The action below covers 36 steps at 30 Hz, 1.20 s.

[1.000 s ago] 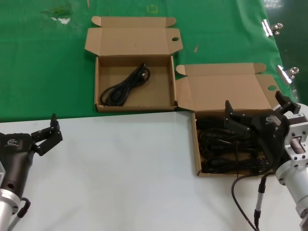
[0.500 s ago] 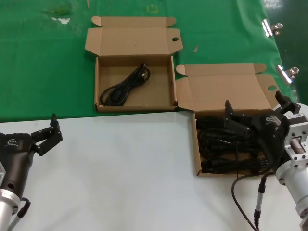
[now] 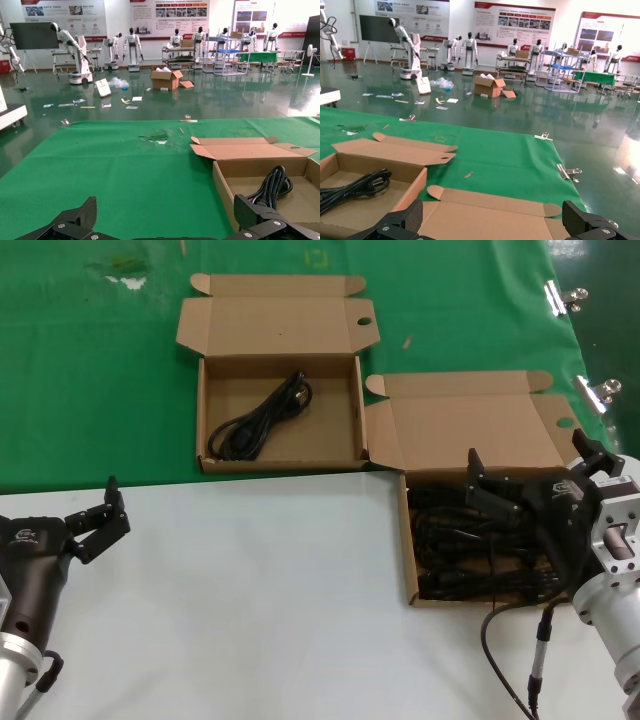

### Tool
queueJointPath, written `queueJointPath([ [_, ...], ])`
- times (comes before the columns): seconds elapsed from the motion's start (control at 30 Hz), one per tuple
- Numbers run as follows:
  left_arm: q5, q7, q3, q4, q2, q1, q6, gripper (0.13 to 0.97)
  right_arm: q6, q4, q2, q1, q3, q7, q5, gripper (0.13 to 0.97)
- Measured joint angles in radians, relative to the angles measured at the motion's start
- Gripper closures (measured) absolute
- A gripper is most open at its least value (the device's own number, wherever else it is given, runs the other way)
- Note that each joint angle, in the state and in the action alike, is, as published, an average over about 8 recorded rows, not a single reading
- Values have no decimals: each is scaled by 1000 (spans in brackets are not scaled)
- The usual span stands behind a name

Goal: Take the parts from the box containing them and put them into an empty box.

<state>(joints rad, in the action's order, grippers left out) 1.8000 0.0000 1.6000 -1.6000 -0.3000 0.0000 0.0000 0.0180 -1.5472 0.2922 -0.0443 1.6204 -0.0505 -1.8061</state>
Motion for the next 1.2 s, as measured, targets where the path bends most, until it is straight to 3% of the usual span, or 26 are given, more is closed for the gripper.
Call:
queueJointPath([
  [1.2, 0, 0, 0, 0, 0, 0, 0, 132, 0, 0, 0, 0, 0, 0, 0, 129],
])
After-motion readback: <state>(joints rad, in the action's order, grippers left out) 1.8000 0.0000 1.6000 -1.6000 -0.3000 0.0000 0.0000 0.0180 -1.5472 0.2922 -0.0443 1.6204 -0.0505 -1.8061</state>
